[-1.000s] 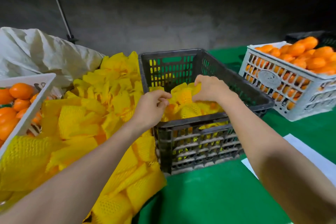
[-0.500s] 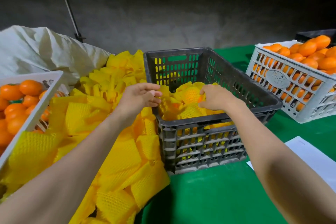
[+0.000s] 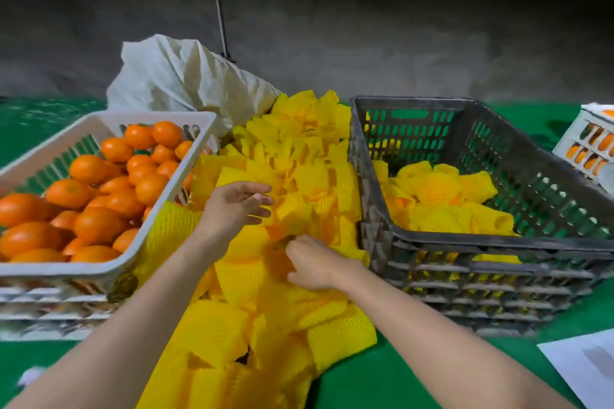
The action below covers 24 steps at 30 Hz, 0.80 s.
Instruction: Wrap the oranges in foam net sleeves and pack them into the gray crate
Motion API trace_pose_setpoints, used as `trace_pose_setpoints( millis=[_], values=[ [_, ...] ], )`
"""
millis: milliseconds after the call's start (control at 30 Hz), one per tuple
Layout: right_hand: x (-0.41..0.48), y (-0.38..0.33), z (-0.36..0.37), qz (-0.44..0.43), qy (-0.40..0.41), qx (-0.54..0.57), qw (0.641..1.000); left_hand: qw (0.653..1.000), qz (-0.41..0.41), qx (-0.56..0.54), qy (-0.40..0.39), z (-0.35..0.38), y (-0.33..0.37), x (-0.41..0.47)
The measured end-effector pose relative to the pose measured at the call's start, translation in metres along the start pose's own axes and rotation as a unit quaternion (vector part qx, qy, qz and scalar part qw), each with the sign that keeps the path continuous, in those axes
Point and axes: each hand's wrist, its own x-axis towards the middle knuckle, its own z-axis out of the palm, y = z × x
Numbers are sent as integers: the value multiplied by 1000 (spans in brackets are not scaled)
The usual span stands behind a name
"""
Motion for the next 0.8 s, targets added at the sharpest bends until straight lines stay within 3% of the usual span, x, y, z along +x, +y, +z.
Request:
trace_pose_setpoints(
  millis=[133,233,367,533,567,633,667,733,800],
  values=[
    [15,0,8,9,-13,-31,999,999,-31,28,12,-32,-17,-10],
    [14,2,-14,-4,75,129,989,997,-34,38,-50,-46,-24,-18],
    [8,-9,-48,-31,147,357,922,986,-44,57,-153,-51,-24,-24],
    [13,-31,-60,-35,133,515,846,994,-34,-35,-97,-60,-18,-26],
    [15,-36,-61,-41,155,489,858,996,-24,-30,-84,-64,-16,-26],
    [20,-48,-62,-82,231,334,910,999,-7,37,-37,-73,-13,-24],
    [24,-56,-61,-109,270,264,919,997,5,70,-12,-76,-12,-24],
    [33,-74,-60,-128,340,199,910,997,46,62,13,-85,-9,-22],
    [45,-89,-61,-138,428,165,878,997,50,44,39,-95,-7,-19]
  ],
)
